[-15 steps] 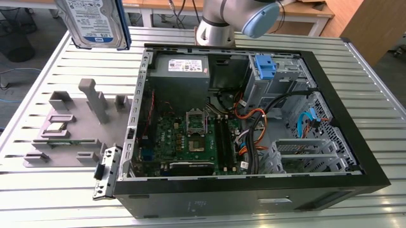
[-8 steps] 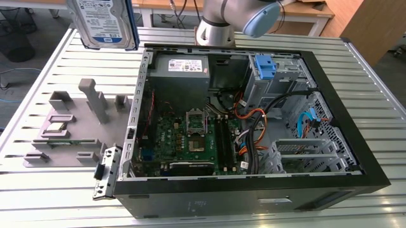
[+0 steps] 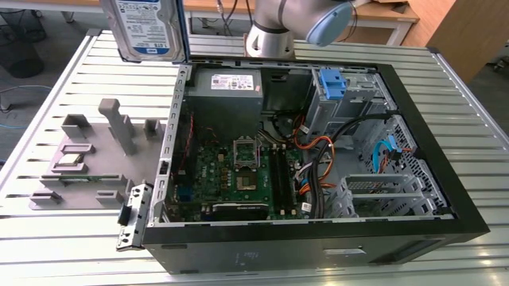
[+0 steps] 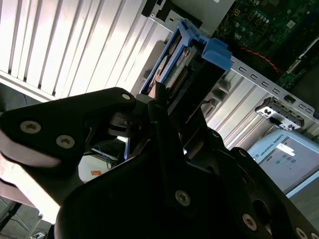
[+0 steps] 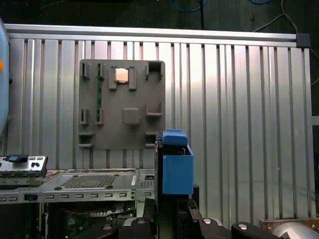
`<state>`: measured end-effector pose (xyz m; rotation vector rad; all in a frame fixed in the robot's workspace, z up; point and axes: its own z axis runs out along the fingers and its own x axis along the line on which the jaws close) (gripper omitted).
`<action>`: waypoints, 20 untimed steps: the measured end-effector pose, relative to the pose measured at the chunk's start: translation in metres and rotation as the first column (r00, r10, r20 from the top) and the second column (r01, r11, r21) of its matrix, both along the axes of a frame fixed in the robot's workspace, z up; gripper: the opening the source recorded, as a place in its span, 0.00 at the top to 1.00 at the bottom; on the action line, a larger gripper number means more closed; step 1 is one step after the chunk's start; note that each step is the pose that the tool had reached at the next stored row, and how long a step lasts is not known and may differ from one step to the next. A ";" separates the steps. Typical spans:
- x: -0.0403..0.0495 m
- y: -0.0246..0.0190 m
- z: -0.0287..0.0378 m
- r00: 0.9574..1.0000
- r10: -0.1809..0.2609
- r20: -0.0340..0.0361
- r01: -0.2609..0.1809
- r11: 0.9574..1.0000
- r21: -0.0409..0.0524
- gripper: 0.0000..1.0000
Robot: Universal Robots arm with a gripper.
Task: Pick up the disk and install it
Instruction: 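Pick up the disk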
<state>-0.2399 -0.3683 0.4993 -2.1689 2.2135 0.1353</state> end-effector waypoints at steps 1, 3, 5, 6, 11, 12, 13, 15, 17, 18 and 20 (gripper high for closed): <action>0.0033 0.0000 -0.0001 1.000 0.000 0.000 0.000 1.000 0.000 0.65; 0.0094 0.0000 -0.0002 1.000 0.000 0.000 0.000 1.000 0.000 0.65; 0.0155 0.0000 -0.0002 1.000 0.000 0.000 0.000 1.000 0.000 0.65; 0.0184 0.0000 -0.0002 1.000 0.000 0.000 0.000 1.000 0.000 0.65; 0.0319 0.0000 -0.0004 1.000 0.000 0.000 0.000 1.000 0.000 0.65; 0.0345 0.0000 -0.0004 1.000 0.000 0.000 0.000 1.000 0.000 0.65; 0.0370 0.0000 -0.0004 1.000 0.000 0.000 0.000 1.000 0.000 0.65; 0.0420 0.0000 -0.0005 1.000 0.000 0.000 0.000 1.000 0.000 0.65; 0.0473 0.0000 -0.0005 1.000 0.000 0.000 0.000 1.000 0.000 0.65; 0.0496 0.0000 -0.0005 1.000 0.000 0.000 0.000 1.000 0.000 0.65; 0.0543 0.0000 -0.0005 1.000 0.000 0.000 0.000 1.000 0.000 0.65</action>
